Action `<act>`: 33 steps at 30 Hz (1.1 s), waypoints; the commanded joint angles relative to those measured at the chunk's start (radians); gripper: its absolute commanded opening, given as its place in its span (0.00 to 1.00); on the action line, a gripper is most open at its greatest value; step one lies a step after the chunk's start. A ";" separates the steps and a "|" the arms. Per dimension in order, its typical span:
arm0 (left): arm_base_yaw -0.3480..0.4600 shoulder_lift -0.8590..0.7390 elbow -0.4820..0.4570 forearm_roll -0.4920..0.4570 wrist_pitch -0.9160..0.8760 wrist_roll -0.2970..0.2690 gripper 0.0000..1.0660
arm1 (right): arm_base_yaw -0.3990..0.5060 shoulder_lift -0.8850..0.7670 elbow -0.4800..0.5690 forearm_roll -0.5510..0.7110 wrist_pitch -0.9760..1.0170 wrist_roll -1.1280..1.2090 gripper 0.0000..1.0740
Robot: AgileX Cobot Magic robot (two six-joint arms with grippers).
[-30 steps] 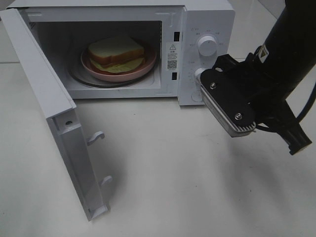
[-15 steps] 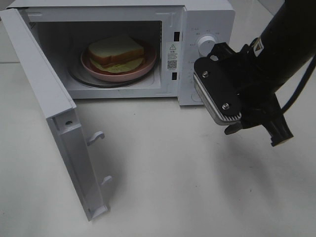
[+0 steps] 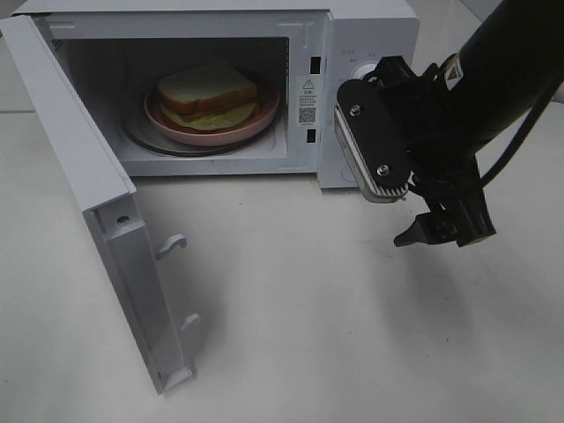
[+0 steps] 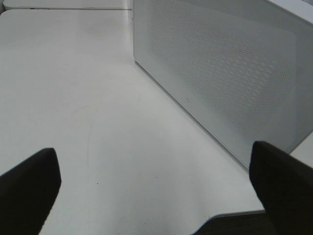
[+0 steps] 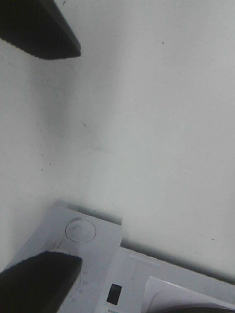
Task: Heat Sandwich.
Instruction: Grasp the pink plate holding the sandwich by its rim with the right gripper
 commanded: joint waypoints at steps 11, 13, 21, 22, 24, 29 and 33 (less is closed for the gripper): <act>0.004 -0.017 0.001 -0.004 -0.006 -0.003 0.92 | 0.044 0.156 -0.184 0.006 -0.013 -0.011 0.88; 0.004 -0.017 0.001 -0.004 -0.006 -0.003 0.92 | 0.044 0.179 -0.211 0.005 -0.016 -0.014 0.87; 0.004 -0.017 0.001 -0.004 -0.006 -0.003 0.92 | 0.059 0.256 -0.302 0.000 -0.065 -0.019 0.85; 0.004 -0.017 0.001 -0.004 -0.006 -0.003 0.92 | 0.059 0.263 -0.314 0.003 -0.070 -0.019 0.85; 0.004 -0.017 0.001 -0.004 -0.006 -0.003 0.92 | 0.072 0.286 -0.329 0.003 -0.090 -0.019 0.84; 0.004 -0.017 0.001 -0.004 -0.006 -0.003 0.92 | 0.079 0.336 -0.369 0.004 -0.129 -0.019 0.83; 0.004 -0.017 0.001 -0.004 -0.006 -0.003 0.92 | 0.090 0.391 -0.420 0.003 -0.133 -0.018 0.82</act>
